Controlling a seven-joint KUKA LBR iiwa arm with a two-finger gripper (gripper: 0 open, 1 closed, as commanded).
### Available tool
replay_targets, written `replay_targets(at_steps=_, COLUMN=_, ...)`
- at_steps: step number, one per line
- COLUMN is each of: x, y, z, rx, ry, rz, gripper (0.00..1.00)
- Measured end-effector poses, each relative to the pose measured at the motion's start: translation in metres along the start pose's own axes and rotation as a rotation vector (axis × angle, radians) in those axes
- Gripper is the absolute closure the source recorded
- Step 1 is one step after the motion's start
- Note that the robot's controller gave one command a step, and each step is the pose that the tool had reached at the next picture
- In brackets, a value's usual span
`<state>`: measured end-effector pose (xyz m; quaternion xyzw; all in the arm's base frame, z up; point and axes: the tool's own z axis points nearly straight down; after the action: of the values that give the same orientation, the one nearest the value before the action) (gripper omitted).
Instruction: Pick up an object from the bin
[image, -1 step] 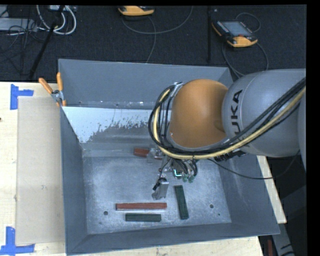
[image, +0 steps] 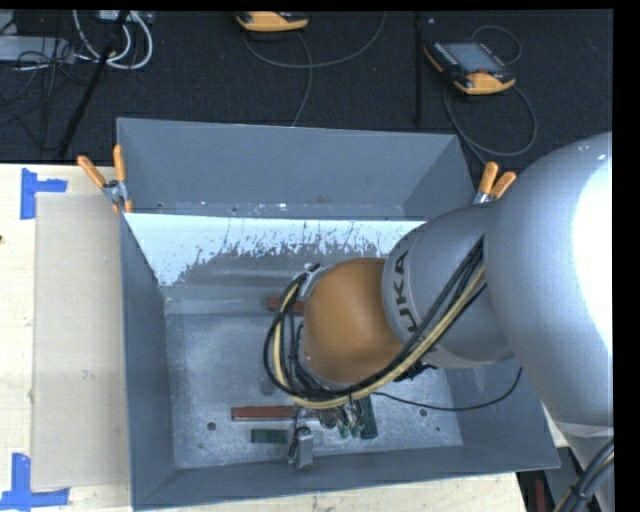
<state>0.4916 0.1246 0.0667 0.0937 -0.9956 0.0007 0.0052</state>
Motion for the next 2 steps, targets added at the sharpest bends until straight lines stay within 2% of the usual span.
replay_targets(at_steps=1, x=-0.004, y=0.0, z=-0.005, rx=-0.002, ry=-0.013, rz=0.005, gripper=1.0)
replay_targets(at_steps=2, x=-0.016, y=0.024, z=-0.012, rx=0.003, ry=-0.019, rz=-0.698, gripper=1.0)
